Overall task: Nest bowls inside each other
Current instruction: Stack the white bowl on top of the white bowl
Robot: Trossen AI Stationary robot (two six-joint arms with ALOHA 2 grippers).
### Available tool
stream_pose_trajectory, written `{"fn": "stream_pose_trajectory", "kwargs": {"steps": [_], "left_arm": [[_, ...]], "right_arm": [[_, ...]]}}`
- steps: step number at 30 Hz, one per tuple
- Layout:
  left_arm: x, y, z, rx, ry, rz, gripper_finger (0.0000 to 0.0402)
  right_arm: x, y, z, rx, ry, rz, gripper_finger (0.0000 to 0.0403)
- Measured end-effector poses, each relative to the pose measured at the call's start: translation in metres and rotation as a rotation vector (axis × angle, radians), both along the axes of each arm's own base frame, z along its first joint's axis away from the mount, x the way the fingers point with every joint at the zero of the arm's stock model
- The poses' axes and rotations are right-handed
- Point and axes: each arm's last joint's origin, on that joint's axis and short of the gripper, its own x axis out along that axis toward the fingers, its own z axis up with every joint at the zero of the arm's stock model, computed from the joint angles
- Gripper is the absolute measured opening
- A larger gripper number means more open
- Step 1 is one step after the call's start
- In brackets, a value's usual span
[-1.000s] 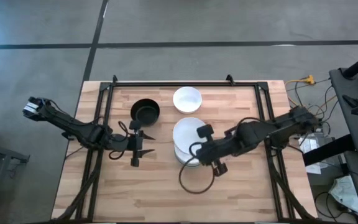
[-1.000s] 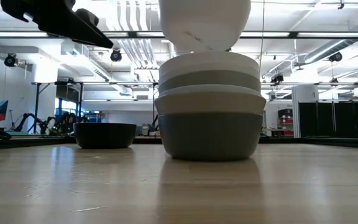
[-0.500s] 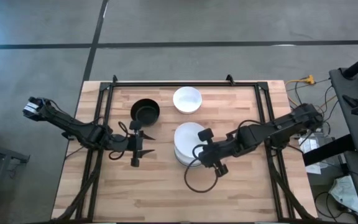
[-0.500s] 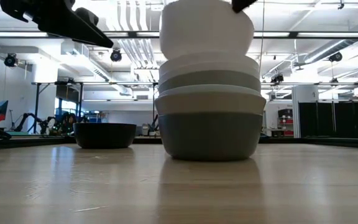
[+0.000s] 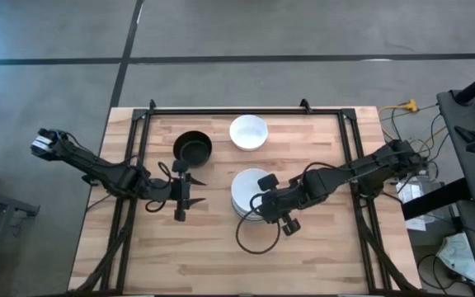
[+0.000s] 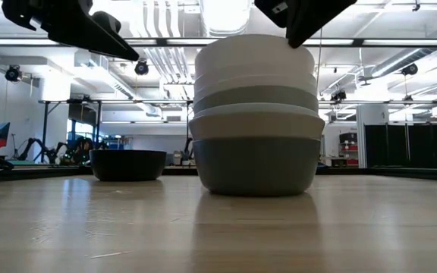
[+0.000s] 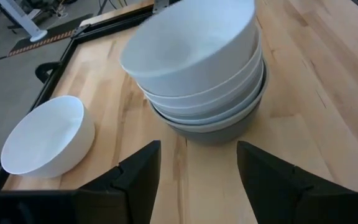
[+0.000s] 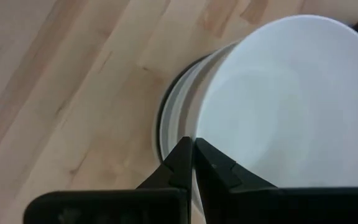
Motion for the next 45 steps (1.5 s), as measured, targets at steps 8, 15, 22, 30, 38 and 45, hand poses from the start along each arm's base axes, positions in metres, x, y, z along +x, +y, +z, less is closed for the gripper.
{"fn": "stream_pose_trajectory", "kwargs": {"steps": [8,15,22,30,38,45], "left_arm": [[0.001,0.000,0.000,0.001,0.001,0.000,0.0196],[0.002,-0.001,-0.002,0.003,0.006,0.000,0.0196],[0.002,-0.001,-0.002,0.003,0.007,0.000,0.0196],[0.002,-0.001,-0.002,0.003,0.007,0.000,0.0196],[0.002,-0.001,-0.002,0.003,0.007,0.000,0.0196],[0.002,-0.001,-0.002,0.003,0.007,0.000,0.0196]], "right_arm": [[0.002,-0.001,0.002,0.020,0.004,0.022,0.0008],[0.010,0.002,-0.005,-0.004,0.071,0.032,0.0008],[0.020,0.005,-0.017,-0.021,0.123,0.034,0.0008],[0.019,0.004,-0.015,-0.013,0.132,0.007,0.0009],[0.018,0.002,-0.008,0.012,0.116,-0.030,0.0014],[0.017,0.000,-0.007,0.044,0.129,-0.067,0.0053]]}}
